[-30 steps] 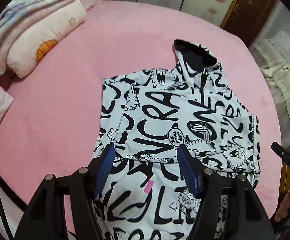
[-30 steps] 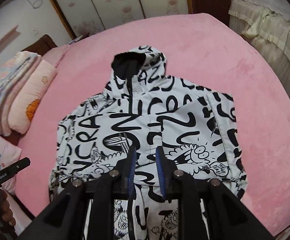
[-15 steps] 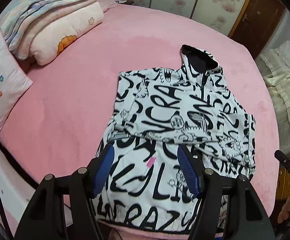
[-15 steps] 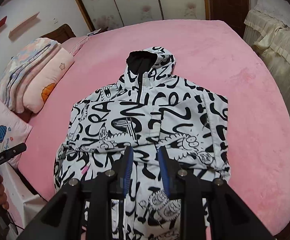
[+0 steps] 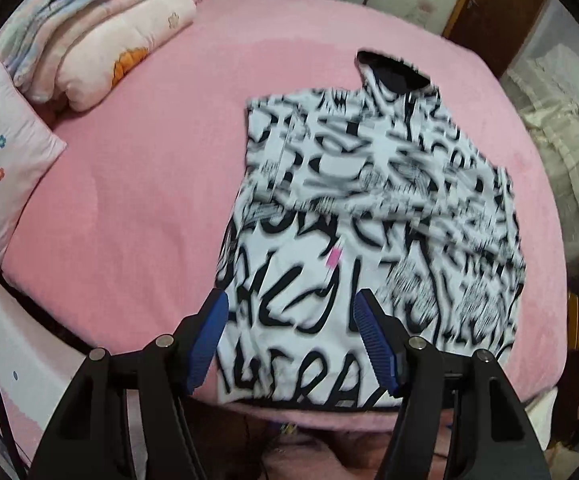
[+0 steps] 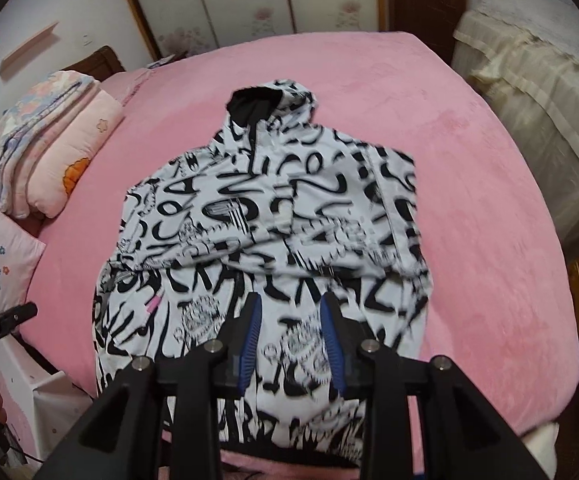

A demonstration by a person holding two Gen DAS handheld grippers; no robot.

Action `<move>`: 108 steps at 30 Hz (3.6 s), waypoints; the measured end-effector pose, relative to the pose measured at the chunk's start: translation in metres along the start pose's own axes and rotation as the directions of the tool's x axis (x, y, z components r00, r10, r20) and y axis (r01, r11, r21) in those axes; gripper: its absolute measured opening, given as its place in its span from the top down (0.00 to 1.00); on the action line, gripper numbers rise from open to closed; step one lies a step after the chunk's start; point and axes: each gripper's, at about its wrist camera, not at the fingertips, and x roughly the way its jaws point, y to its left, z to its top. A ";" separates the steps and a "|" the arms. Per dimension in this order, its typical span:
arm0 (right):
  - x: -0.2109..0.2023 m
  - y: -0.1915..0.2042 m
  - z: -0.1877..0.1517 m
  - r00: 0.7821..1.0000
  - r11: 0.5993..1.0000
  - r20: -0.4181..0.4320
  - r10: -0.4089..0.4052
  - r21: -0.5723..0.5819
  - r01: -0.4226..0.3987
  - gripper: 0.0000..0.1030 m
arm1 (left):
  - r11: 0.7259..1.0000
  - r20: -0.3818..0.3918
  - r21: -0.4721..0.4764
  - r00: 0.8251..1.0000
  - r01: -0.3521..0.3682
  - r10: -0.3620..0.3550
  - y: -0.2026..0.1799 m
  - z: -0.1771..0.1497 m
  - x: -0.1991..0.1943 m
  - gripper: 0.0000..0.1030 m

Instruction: Fold large clothes

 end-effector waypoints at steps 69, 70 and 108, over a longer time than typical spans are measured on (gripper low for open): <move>0.141 -0.106 -0.178 0.941 0.916 -0.339 0.019 0.382 0.119 0.68 | 0.987 -0.371 -0.150 0.922 0.056 -0.108 0.060 -0.099 0.205 0.43; 0.139 -0.102 -0.175 0.938 0.926 -0.347 -0.001 0.355 0.132 0.74 | 0.989 -0.378 -0.132 0.919 0.065 -0.111 0.056 -0.096 0.204 0.58; 0.099 -0.089 0.187 0.990 0.940 -0.018 0.139 0.316 -0.126 0.82 | 0.833 -0.058 -0.492 0.946 0.252 -0.320 0.020 0.239 0.126 0.61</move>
